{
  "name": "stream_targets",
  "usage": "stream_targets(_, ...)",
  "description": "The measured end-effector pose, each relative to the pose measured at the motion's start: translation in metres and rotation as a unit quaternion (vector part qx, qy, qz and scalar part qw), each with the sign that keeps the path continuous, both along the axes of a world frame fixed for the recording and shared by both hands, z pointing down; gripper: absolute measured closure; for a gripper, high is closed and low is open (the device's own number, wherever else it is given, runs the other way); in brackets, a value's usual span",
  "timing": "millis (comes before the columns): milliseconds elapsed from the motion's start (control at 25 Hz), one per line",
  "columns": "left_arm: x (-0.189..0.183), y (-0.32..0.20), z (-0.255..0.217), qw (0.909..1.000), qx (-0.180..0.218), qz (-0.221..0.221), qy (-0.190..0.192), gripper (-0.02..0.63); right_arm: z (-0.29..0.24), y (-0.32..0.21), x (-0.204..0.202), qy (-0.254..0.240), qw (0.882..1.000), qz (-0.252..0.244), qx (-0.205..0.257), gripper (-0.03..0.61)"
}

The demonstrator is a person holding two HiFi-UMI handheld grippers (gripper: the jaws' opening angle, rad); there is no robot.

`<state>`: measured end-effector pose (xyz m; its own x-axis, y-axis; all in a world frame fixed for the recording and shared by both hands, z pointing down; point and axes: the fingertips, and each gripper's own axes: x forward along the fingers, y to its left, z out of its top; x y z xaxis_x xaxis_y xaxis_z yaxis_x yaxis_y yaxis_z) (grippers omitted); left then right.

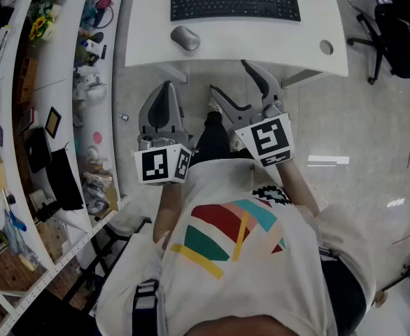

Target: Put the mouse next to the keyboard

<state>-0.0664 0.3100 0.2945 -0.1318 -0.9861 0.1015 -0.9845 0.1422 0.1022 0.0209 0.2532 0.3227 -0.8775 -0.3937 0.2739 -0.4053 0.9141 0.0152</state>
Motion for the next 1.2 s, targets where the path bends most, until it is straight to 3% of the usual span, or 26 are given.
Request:
stream_targets(80,-0.013,-0.017,0.007,1.0,-0.003,0.003,-0.004,0.571,0.015,-0.012,-0.022,0.013,1.0,-0.015,-0.015,0.242)
stream_targets(280,-0.062,-0.061,0.034,0.9998,-0.018,0.005,0.0,0.571,0.059,-0.034,-0.089,0.057,0.995,-0.072,-0.039,0.242)
stream_targets(400,-0.091,-0.091,0.056,0.999,-0.041,0.007,0.013,0.571,0.091,-0.047,-0.119,0.1,0.987,-0.095,-0.085,0.242)
stream_targets(520,-0.113,-0.12,0.069,0.9987,-0.049,0.008,0.012,0.571,0.117,-0.072,-0.14,0.134,0.98,-0.082,-0.124,0.242)
stream_targets(720,-0.148,-0.146,0.101,0.9961,-0.088,0.007,0.008,0.571,0.155,-0.114,-0.177,0.203,0.969,-0.068,-0.125,0.242)
stream_targets(1040,-0.195,-0.165,0.13,0.9917,-0.123,-0.011,0.035,0.571,0.191,-0.135,-0.21,0.243,0.953,-0.047,-0.175,0.242)
stream_targets(1200,-0.218,-0.176,0.138,0.9909,-0.13,-0.011,0.034,0.571,0.209,-0.137,-0.217,0.279,0.945,-0.051,-0.162,0.242)
